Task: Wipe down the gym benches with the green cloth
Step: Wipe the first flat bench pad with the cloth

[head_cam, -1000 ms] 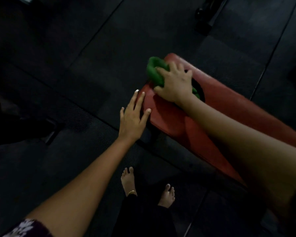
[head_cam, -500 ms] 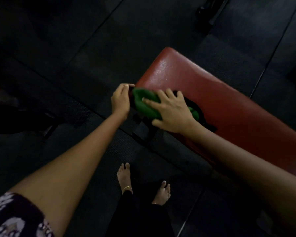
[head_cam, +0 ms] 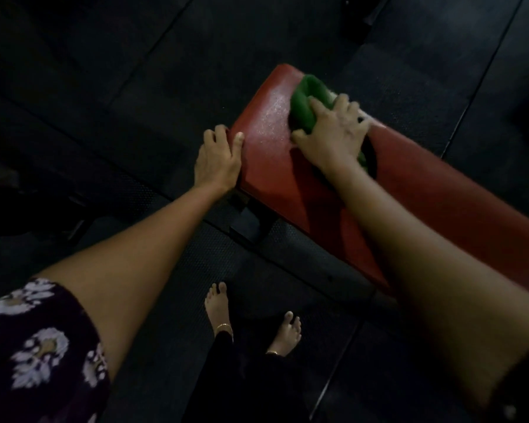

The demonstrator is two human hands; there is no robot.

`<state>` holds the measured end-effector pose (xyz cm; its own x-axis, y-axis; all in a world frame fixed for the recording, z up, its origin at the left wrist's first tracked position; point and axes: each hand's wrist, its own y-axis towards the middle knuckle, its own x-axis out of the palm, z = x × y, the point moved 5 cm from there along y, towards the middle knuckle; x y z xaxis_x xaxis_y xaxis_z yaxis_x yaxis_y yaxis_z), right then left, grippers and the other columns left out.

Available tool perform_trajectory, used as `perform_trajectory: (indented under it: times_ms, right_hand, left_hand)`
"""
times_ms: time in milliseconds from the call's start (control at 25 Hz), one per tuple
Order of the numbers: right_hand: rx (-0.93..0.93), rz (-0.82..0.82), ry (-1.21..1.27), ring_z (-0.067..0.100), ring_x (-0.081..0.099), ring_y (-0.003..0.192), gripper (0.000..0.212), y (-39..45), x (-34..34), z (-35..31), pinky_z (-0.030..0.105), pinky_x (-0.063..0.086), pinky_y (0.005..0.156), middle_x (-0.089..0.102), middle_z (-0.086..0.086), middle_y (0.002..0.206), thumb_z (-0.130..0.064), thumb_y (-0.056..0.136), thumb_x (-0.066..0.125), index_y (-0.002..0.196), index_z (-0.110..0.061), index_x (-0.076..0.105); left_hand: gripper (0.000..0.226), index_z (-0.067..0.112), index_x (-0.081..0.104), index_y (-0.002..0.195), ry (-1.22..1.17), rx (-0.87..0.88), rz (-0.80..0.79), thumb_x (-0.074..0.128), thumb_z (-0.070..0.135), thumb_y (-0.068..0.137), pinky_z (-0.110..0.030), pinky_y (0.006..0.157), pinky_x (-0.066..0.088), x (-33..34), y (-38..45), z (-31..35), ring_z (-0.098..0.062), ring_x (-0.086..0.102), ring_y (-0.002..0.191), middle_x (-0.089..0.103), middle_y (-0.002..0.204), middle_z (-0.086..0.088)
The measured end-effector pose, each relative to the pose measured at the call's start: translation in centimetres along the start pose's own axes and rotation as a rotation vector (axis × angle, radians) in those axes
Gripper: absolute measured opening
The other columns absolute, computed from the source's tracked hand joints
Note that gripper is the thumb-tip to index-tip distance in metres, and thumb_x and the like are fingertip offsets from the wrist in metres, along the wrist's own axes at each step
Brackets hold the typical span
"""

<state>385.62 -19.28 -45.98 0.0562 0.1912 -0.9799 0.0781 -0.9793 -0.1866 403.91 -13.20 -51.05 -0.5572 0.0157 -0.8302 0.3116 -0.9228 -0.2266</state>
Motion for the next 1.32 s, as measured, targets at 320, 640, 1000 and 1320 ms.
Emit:
perform_trajectory:
  times_ms: [320, 640, 1000, 1320]
  right_hand:
    - [-0.787, -0.175, -0.236, 0.027, 0.036, 0.117, 0.079, -8.1, -0.1, 3.0, 0.040, 0.030, 0.093, 0.035, 0.008, 0.135, -0.056, 0.079, 0.059, 0.146, -0.045, 0.018]
    - [0.036, -0.045, -0.009, 0.033, 0.037, 0.121, 0.072, -6.9, 0.5, 9.0, 0.044, 0.032, 0.096, 0.038, 0.015, 0.133, -0.053, 0.079, 0.057, 0.144, -0.033, 0.034]
    - [-0.011, -0.013, -0.009, 0.035, 0.045, 0.109, 0.069, -10.5, 0.4, 16.2, 0.044, 0.036, 0.088, 0.046, 0.016, 0.124, -0.051, 0.075, 0.066, 0.139, -0.035, 0.043]
    - [0.248, -0.001, 0.143, 0.030, 0.035, 0.121, 0.068, -9.9, 0.9, 7.3, 0.042, 0.029, 0.096, 0.037, 0.010, 0.133, -0.053, 0.081, 0.055, 0.142, -0.031, 0.036]
  left_hand:
    - [0.045, 0.002, 0.042, 0.130, -0.050, 0.061, 0.146, 0.032, 0.035, 0.101, -0.040, 0.092, 0.037, -0.1, -0.3, -0.6, -0.032, 0.048, 0.113, 0.044, 0.129, -0.018]
    - [0.070, 0.018, 0.028, 0.147, 0.218, 0.301, 0.108, 0.018, 0.056, 0.090, -0.054, 0.113, 0.002, 2.7, -2.5, 4.6, -0.027, 0.014, 0.144, 0.022, 0.156, -0.004]
    - [0.067, 0.023, 0.035, 0.144, 0.222, 0.247, 0.189, 0.024, 0.057, 0.088, -0.054, 0.113, 0.007, 3.0, -2.5, 5.0, -0.024, 0.018, 0.143, 0.030, 0.152, 0.002]
    - [0.064, 0.023, 0.033, 0.145, 0.241, 0.252, 0.175, 0.028, 0.053, 0.090, -0.053, 0.113, 0.006, 3.2, -2.5, 5.3, -0.024, 0.016, 0.144, 0.027, 0.154, 0.001]
